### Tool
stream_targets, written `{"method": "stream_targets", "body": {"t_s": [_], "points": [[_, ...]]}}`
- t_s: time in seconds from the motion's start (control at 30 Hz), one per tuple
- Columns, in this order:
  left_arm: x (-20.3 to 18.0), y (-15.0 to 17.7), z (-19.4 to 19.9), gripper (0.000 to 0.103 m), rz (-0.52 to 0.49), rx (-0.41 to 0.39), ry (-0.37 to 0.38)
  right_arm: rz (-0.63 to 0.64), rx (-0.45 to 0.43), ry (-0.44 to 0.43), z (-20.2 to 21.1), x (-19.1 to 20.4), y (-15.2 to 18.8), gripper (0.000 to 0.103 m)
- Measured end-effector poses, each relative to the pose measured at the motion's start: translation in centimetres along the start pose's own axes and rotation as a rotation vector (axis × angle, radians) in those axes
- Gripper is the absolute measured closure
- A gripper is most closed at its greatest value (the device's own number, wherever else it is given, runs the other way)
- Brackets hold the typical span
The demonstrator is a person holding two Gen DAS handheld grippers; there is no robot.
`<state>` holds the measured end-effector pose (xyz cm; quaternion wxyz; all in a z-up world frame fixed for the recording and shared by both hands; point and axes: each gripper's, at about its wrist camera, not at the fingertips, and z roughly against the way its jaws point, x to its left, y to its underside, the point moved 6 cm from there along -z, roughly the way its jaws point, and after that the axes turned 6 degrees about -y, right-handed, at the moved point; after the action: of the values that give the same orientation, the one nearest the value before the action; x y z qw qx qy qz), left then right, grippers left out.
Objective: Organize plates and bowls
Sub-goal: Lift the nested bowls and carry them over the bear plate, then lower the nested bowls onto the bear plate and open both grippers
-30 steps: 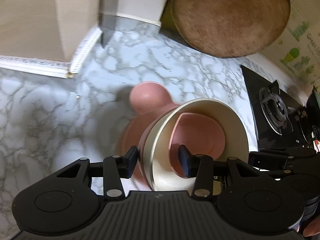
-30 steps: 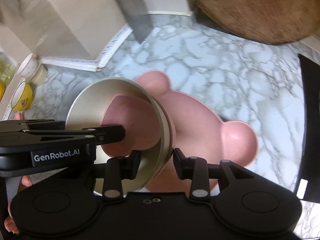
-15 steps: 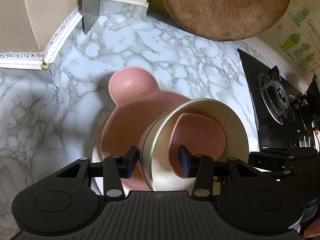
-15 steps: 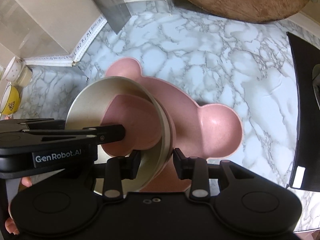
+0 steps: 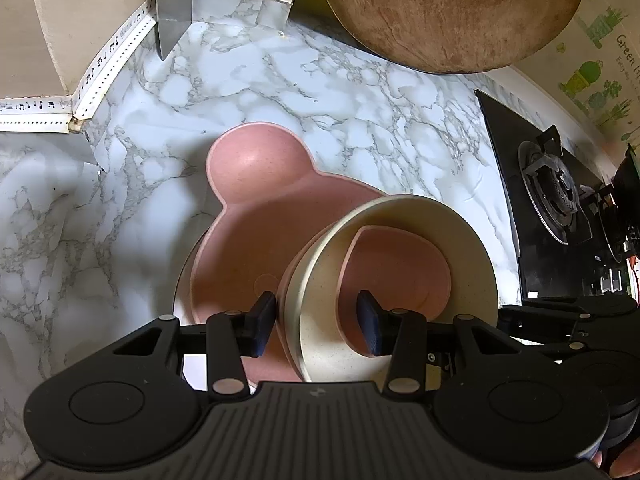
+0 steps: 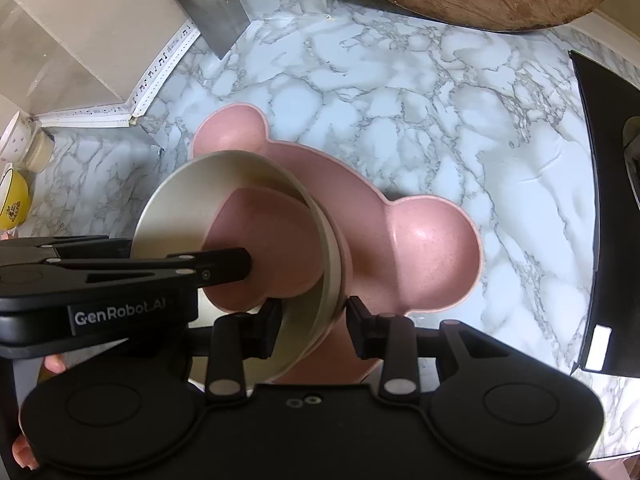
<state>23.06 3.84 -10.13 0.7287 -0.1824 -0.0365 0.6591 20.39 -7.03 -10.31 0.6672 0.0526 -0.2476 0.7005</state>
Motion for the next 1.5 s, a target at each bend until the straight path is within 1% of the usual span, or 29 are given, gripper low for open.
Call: {"method": "stream_targets", "body": {"t_s": [0.33,0.43,0.7,0.8,0.9,0.97,1.1,1.17,1.23,1.33,1.43,1.5], "points": [[0.3,-0.2,-0.5,0.06,0.005,-0.004,-0.001,-0.011,0.008,-0.003,-0.5,0.0,-0.1,0.068],[0.4,-0.2,-0.4,0.06,0.007,-0.006,0.01,-0.019,0.01,-0.004,-0.5,-0.1,0.0,0.067],[0.4,-0.4,0.8,0.06,-0.016,-0.052,0.034,-0.031,-0.027,0.0,0.3,0.0,0.1,0.067],[0.3,-0.3,1.3,0.06,-0.032,-0.067,0.044,-0.039,-0.04,0.006,0.8,-0.1,0.3,0.065],[0.3,-0.1,1.8,0.06,-0.05,-0.084,0.054,-0.043,-0.061,0.017,1.5,0.1,0.8,0.061],[0.4,0.1,2.2,0.06,-0.065,-0.103,0.058,-0.039,-0.083,0.021,2.0,0.3,1.1,0.056],[0.5,0.5,3.2,0.06,-0.093,-0.133,0.065,-0.047,-0.134,0.032,3.4,0.7,1.8,0.049],[0.4,1.0,3.7,0.06,-0.126,-0.151,0.06,-0.05,-0.174,0.037,4.4,0.8,2.0,0.041],[0.2,1.6,4.2,0.06,-0.154,-0.165,0.056,-0.047,-0.209,0.038,5.3,0.9,2.2,0.041],[0.1,2.3,4.8,0.054,-0.174,-0.188,0.057,-0.042,-0.255,0.039,6.5,1.0,2.5,0.04],[0.0,3.0,5.6,0.051,-0.193,-0.22,0.046,-0.032,-0.294,0.028,7.5,1.0,2.8,0.028],[-0.2,3.4,6.1,0.049,-0.198,-0.238,0.04,-0.021,-0.319,0.02,8.2,1.0,3.0,0.028]]}}
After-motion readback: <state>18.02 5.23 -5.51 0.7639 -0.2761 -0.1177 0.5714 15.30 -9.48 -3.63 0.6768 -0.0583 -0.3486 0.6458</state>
